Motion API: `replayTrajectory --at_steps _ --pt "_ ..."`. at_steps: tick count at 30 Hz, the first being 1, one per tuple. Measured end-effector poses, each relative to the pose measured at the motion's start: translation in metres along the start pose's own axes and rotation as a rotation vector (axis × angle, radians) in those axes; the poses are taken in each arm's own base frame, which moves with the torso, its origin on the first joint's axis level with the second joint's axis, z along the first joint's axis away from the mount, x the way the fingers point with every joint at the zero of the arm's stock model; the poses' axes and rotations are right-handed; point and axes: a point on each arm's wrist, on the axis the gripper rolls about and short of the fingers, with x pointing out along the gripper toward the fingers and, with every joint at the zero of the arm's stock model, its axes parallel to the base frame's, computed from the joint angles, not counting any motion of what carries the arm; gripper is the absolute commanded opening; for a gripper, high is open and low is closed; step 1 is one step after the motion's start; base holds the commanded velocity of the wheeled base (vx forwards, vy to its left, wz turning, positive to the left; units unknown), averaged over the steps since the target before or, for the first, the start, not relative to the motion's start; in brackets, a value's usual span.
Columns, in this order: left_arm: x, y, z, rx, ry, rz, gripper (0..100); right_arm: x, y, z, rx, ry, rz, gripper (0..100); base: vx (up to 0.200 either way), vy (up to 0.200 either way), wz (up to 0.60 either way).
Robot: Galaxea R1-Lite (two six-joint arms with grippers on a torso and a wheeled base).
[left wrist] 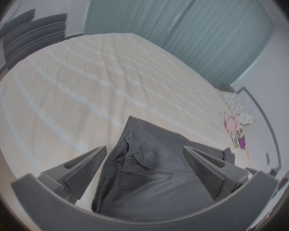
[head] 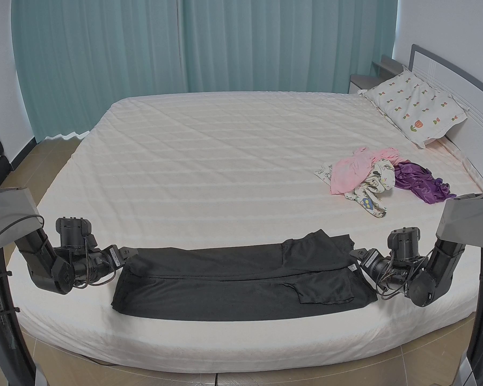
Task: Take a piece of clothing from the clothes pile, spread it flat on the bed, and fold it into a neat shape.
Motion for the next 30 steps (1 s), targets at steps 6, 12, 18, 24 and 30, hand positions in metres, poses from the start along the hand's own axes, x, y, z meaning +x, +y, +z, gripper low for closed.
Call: replayTrajectory --at_steps 6,12,18,24,30 --pt "0.008 0.010 0.011 0.095 0.094 -0.060 100 -0.006 -0.004 -0.003 0.059 0.038 0.012 100 0.000 0.000 0.00" --pt "0.022 0.011 0.019 0.145 0.111 -0.078 100 -0.009 -0.007 -0.007 0.070 0.063 0.011 100 0.000 0.000 0.00" --pt "0.036 0.016 0.014 0.236 0.131 -0.078 100 -0.008 -0.008 -0.010 0.069 0.081 0.012 100 0.000 0.000 0.00" --pt "0.046 0.019 0.007 0.271 0.151 -0.078 100 -0.008 -0.010 -0.012 0.068 0.087 0.007 100 0.000 0.000 0.00" --pt "0.051 0.022 0.002 0.324 0.185 -0.071 100 -0.008 -0.011 -0.014 0.067 0.093 0.002 100 0.000 0.000 0.00"
